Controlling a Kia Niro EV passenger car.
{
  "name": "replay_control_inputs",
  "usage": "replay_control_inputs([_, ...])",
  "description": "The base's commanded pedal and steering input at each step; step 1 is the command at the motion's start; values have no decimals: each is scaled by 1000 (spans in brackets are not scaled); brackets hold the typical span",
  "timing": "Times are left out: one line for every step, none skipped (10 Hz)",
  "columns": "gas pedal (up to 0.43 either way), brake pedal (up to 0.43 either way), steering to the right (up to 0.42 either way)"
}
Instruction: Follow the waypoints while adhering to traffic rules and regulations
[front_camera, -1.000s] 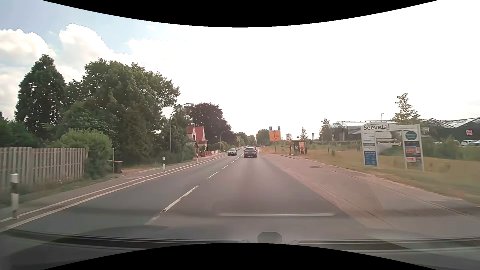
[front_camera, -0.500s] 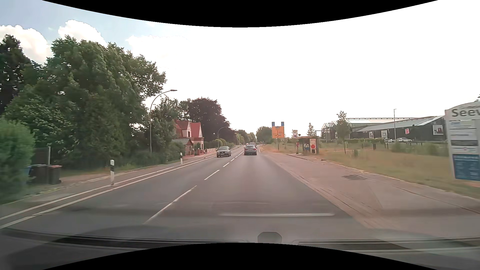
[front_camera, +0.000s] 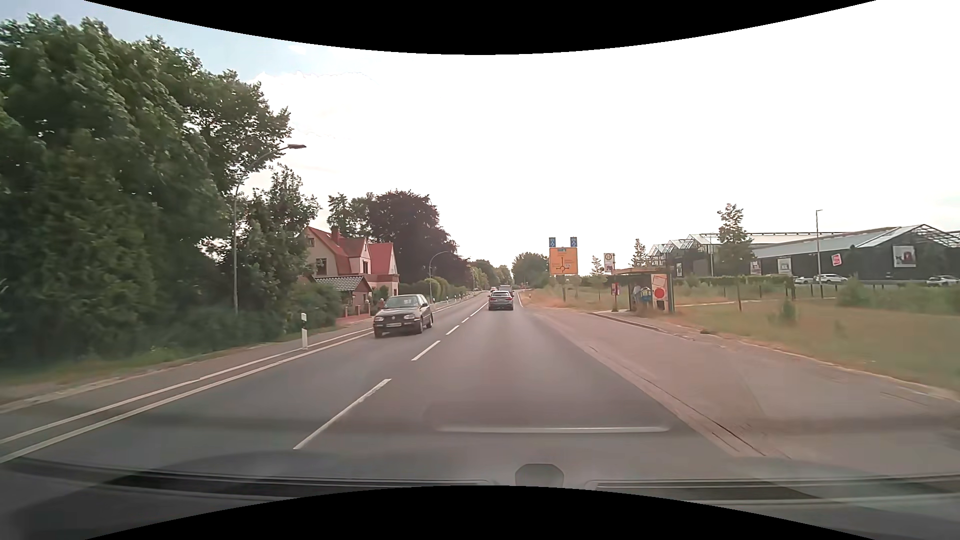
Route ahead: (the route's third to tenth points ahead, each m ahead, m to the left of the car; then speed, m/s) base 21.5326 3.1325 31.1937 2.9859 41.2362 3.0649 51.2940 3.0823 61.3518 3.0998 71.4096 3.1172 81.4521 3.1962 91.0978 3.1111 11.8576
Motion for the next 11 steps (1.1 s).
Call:
replay_control_inputs([189,0,-2])
replay_control_inputs([189,0,-1])
replay_control_inputs([189,0,-2])
replay_control_inputs([189,0,-2])
replay_control_inputs([177,0,-2])
replay_control_inputs([177,0,-1])
replay_control_inputs([169,0,-2])
replay_control_inputs([169,0,-1])
replay_control_inputs([169,0,-1])
replay_control_inputs([169,0,-1])
replay_control_inputs([169,0,-1])
